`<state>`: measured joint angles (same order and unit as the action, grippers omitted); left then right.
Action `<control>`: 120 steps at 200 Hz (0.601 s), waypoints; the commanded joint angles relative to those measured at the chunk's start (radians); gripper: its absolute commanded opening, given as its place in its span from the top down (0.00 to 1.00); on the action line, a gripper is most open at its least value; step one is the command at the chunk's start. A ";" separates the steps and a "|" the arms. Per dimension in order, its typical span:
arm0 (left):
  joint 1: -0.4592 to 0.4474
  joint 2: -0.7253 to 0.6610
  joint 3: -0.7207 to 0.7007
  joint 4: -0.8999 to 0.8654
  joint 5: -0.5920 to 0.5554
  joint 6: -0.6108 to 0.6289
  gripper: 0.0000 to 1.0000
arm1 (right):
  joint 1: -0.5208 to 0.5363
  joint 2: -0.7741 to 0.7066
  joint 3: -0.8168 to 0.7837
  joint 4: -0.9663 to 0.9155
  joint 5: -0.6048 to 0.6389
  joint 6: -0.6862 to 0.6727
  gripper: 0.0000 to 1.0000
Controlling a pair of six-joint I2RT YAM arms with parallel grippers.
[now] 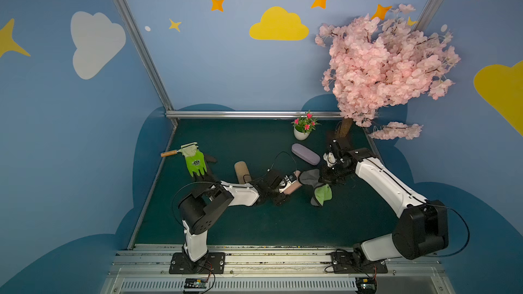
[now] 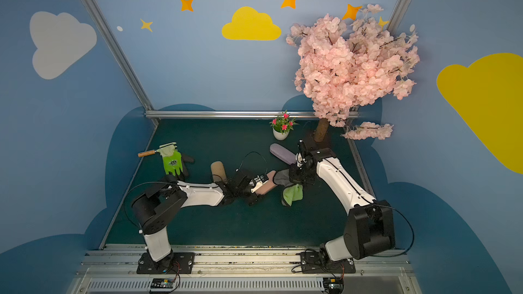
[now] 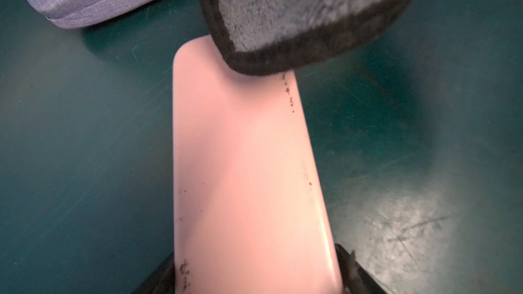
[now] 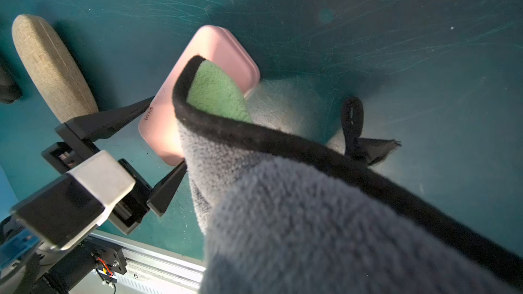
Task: Wipe the eyeglass case
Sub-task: Pick up the eyeglass case from the center of the board.
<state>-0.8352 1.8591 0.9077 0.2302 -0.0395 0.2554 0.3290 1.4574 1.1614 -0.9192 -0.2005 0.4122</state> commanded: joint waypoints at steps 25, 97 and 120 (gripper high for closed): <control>0.014 0.001 -0.015 -0.001 0.098 0.082 0.68 | -0.018 -0.021 0.028 -0.013 0.026 -0.012 0.98; 0.010 -0.164 -0.156 -0.040 0.146 -0.001 0.72 | 0.174 -0.015 -0.012 0.097 -0.067 0.145 1.00; 0.002 -0.195 -0.211 -0.008 0.132 -0.029 0.73 | 0.261 0.075 -0.048 0.272 -0.177 0.279 1.00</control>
<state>-0.8268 1.7027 0.7372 0.2199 0.0731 0.2699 0.5159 1.4494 1.1526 -0.8375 -0.2417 0.5308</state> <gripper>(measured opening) 0.723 0.128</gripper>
